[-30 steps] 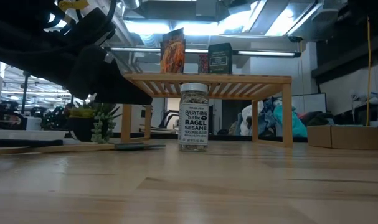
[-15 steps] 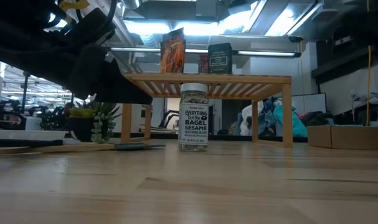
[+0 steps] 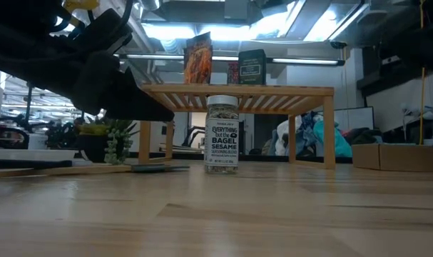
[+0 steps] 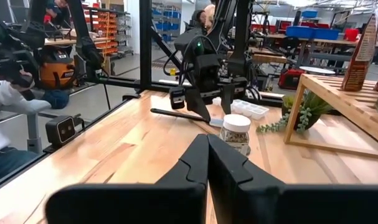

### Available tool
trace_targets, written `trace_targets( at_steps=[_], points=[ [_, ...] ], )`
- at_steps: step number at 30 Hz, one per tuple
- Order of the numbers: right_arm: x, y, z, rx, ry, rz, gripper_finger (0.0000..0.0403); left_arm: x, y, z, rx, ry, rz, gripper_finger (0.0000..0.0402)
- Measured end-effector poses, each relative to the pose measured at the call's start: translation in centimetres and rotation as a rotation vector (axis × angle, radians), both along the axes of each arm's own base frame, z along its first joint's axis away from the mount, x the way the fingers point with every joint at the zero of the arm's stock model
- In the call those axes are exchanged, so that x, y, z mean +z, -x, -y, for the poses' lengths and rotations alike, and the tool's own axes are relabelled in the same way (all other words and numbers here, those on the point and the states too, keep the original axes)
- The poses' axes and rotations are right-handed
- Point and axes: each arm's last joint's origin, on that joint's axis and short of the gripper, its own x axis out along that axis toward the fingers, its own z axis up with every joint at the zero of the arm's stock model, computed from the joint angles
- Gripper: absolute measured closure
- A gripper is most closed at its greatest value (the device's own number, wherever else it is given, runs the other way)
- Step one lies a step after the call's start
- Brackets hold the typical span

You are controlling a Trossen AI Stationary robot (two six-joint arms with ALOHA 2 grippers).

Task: Shelf spices
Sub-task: Put the white seasoning bottle on the shelf

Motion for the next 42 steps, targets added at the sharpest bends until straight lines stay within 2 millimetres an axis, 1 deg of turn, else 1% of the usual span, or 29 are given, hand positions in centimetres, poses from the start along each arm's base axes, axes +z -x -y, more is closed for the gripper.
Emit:
trace_targets(
  at_steps=[15,21,26,29,34,38,42],
  points=[
    [-0.1,0.0,0.0,-0.004,0.003,-0.007,0.0395,0.0,0.0,0.0,-0.01,-0.027,-0.013,0.0204],
    [-0.1,0.0,0.0,-0.004,0.004,-0.008,0.0395,0.0,-0.3,-0.5,0.025,0.015,0.008,0.0204],
    [-0.2,0.0,0.0,-0.005,0.004,-0.01,0.0395,0.0,-0.5,-1.3,0.054,0.014,0.004,0.0204],
    [-0.2,0.0,0.0,-0.005,0.004,-0.011,0.0395,0.0,-0.6,-1.4,0.057,0.012,0.005,0.0204],
    [-0.2,0.0,0.0,-0.005,0.005,-0.011,0.0395,-0.1,-1.0,-1.7,-0.05,0.032,-0.034,0.0203],
    [-0.2,0.0,0.0,-0.005,0.005,-0.012,0.0395,0.1,-1.6,-2.5,-0.09,0.047,-0.031,0.0203],
    [-0.2,0.0,0.0,-0.005,0.005,-0.012,0.0395,0.1,-2.0,-3.7,-0.092,0.084,-0.025,0.0203]
  ],
)
